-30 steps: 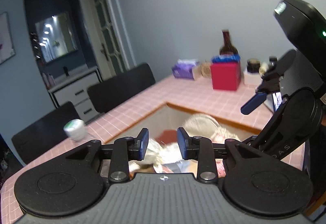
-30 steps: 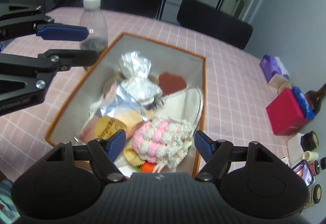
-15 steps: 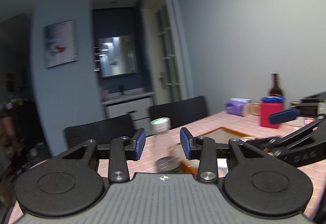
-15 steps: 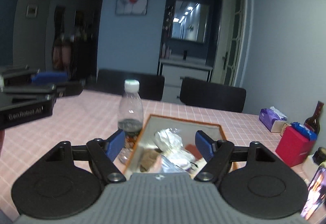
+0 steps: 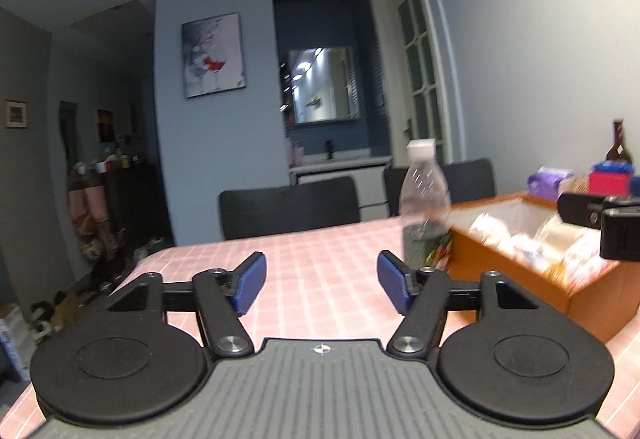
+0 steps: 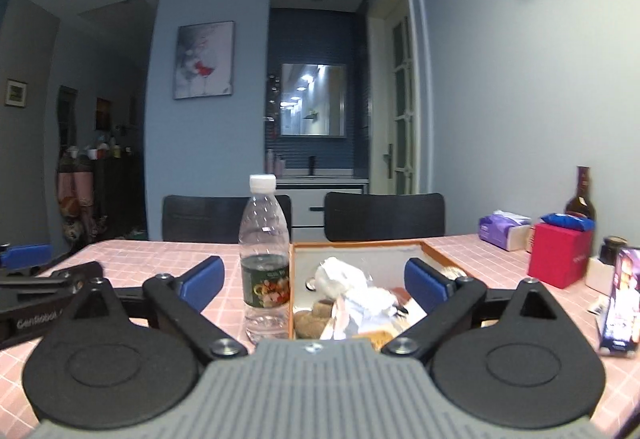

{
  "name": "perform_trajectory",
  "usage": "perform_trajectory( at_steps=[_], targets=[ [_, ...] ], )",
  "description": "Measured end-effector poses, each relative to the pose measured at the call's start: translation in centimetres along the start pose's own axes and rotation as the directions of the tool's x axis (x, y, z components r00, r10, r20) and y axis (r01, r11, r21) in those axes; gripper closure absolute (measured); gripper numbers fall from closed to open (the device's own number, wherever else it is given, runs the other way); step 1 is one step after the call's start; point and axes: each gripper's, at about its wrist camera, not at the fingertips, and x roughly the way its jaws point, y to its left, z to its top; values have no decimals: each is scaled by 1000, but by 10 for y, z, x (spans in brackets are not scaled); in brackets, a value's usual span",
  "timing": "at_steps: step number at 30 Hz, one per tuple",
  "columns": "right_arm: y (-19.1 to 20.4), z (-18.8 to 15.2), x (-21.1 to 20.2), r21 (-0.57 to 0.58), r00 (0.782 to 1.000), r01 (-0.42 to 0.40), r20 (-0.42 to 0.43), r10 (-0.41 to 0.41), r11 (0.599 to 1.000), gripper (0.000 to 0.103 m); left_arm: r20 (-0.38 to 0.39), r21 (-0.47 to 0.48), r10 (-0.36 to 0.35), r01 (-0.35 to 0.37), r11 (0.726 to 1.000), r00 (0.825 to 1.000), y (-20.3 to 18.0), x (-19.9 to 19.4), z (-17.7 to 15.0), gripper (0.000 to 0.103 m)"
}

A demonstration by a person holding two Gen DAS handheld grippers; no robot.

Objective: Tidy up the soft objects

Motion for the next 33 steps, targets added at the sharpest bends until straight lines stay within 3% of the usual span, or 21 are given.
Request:
perform_trajectory(
  at_steps=[1,8,22,33],
  targets=[
    [4,-4,-1,-12,1000,9,-2,-9,1000,8,-5,-2,14,-14,1000,1000,2,-2,-2,14],
    [15,-27,-1,-54,997,71,-35,-73,996,8,-13,4,79,-79,997,997,8,-12,-18,13],
    [12,-54,0,8,981,51,-186,-49,999,8,-99,-4,23,-23,1000,995,5,-18,-36,13],
    [11,-59,3,24,975,47,-219,-41,999,8,-128,6,2,-1,1000,992,-2,-16,-40,13]
  ],
)
